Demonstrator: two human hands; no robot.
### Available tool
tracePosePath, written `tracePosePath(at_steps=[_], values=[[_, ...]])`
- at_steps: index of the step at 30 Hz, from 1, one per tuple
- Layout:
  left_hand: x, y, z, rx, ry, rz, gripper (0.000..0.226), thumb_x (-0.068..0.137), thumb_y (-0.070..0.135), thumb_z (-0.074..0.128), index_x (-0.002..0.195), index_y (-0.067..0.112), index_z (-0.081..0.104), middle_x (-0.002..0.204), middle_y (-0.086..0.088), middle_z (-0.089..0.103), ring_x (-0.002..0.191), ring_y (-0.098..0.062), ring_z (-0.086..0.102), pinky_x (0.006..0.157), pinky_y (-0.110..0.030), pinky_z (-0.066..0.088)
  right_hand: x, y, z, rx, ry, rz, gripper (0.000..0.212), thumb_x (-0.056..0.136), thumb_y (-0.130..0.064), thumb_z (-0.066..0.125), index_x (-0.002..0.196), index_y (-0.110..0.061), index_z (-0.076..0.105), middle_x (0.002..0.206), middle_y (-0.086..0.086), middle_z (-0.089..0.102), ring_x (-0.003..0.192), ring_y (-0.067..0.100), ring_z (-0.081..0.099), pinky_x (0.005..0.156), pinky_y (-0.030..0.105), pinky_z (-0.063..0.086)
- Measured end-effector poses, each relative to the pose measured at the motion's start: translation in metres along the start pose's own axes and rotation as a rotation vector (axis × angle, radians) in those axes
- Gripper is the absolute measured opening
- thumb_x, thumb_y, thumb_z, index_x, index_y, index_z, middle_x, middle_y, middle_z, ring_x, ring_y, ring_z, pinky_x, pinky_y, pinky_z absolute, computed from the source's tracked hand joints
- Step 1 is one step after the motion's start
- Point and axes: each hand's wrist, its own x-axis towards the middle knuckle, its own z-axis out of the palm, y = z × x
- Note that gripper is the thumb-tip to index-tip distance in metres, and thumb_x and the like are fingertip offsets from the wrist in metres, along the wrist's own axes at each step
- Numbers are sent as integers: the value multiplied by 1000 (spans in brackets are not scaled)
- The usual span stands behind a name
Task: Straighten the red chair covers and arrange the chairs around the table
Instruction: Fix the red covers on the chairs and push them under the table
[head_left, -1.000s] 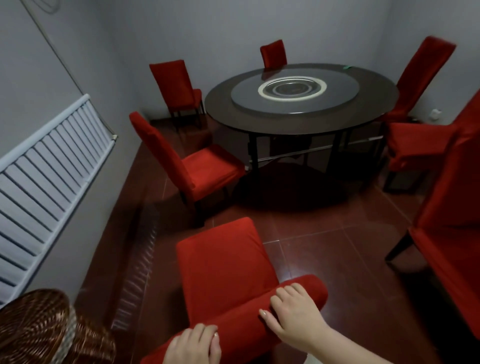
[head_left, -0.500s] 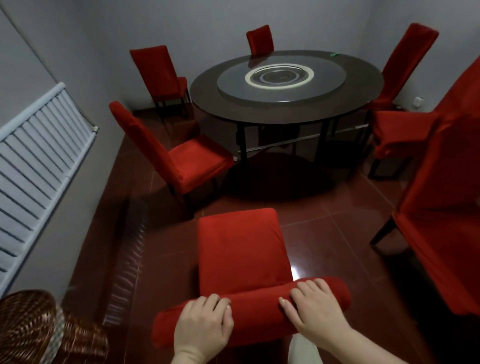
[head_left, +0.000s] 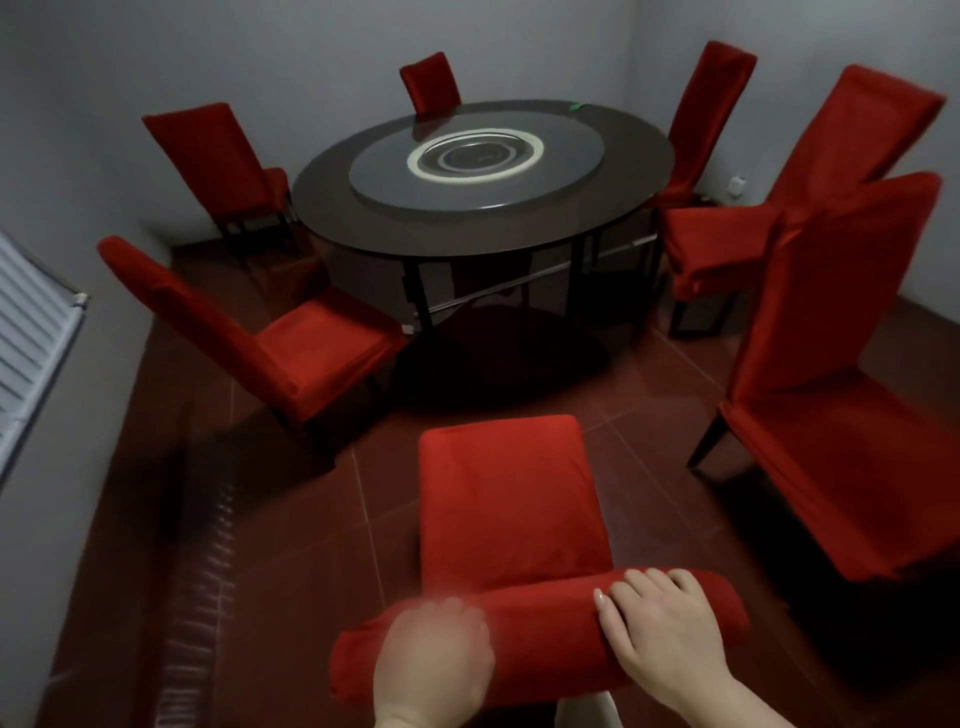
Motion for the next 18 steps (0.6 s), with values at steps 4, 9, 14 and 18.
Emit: tracePosePath(at_steps=[4, 9, 14, 18], values=[[17, -3, 7, -1, -8, -3, 19, 79, 33, 56, 76, 26, 73, 72, 8, 63, 57, -16, 58, 51, -33, 48, 15, 10, 9, -7, 2, 6, 35, 86, -36, 48, 56, -21, 58, 58, -4, 55, 52, 20, 53, 56, 37, 44], [43, -11, 14, 23, -38, -6, 22, 81, 33, 54, 74, 25, 72, 70, 8, 62, 57, -17, 57, 50, -34, 46, 38, 19, 24, -6, -9, 21, 35, 86, -35, 47, 57, -19, 58, 58, -3, 54, 53, 23, 52, 56, 37, 43], [76, -20, 22, 44, -50, -33, 25, 84, 34, 51, 71, 24, 69, 68, 7, 60, 56, -18, 55, 50, -36, 46, 72, 31, 41, -22, -12, 23, 35, 87, -34, 46, 58, -19, 59, 57, -2, 54, 52, 24, 52, 56, 37, 42], [104, -33, 30, 79, -40, -20, 27, 86, 33, 50, 69, 23, 68, 66, 6, 60, 54, -19, 54, 47, -37, 45, 100, 37, 53, -36, -14, 32, 35, 86, -34, 46, 56, -18, 57, 56, -1, 53, 51, 25, 51, 56, 37, 42]])
